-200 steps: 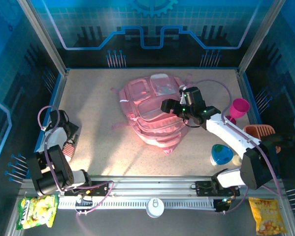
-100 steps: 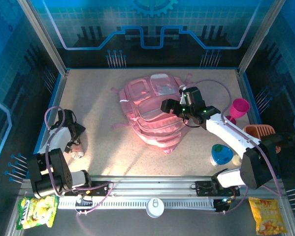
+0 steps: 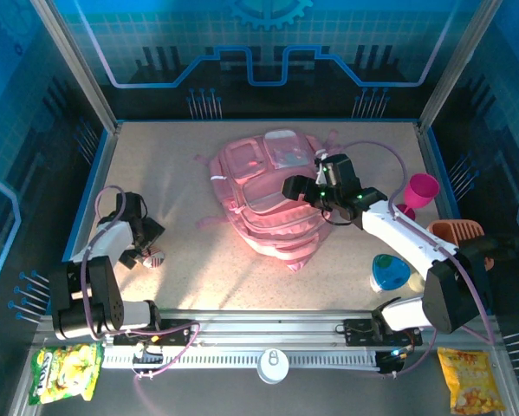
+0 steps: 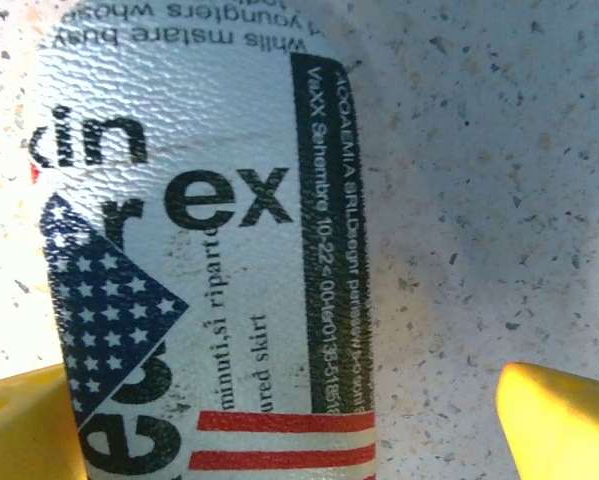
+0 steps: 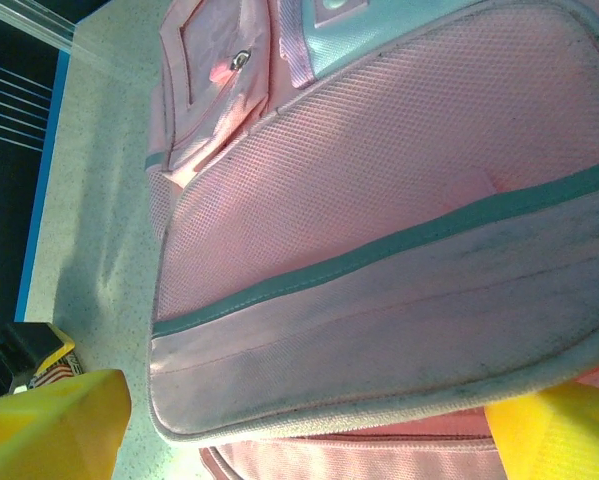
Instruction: Pack the student bag
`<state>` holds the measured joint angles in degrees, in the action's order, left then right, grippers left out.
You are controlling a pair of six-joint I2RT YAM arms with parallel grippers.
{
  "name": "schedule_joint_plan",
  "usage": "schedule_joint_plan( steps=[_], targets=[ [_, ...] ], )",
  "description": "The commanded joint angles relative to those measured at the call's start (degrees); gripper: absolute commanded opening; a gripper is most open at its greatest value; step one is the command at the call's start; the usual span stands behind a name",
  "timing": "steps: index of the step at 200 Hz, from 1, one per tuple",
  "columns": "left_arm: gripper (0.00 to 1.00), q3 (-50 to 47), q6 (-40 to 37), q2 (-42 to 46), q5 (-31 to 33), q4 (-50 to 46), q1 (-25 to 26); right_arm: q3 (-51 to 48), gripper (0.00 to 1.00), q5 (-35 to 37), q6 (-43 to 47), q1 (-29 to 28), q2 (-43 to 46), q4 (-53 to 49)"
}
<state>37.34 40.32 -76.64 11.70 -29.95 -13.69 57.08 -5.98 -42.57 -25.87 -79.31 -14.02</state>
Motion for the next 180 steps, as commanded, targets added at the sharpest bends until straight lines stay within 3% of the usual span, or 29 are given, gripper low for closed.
schedule_joint_plan(
  steps=[1,86,113,136,180],
  targets=[
    [0.93,1.5,-1.7,-1.5,0.6,-1.1,0.1,-0.3,0.92,0.4,0.4,-0.7,1.4,2.5],
    [0.75,2.4,-0.2,-4.4,1.8,-1.1,-1.9,-0.5,0.91,0.0,0.3,-0.2,1.7,2.3],
    [0.59,2.0,-1.8,-3.0,-2.1,1.3,-1.6,-0.6,0.91,-0.4,0.2,-0.2,1.4,2.8],
    [0.53,2.2,-1.8,-0.9,-5.3,1.9,-0.3,-0.7,0.9,-1.2,-0.1,-0.5,1.0,3.7],
    [0.52,3.5,1.7,3.5,-13.6,1.9,3.4,-2.1,0.9,-3.3,-0.5,-3.0,0.3,9.5]
  ],
)
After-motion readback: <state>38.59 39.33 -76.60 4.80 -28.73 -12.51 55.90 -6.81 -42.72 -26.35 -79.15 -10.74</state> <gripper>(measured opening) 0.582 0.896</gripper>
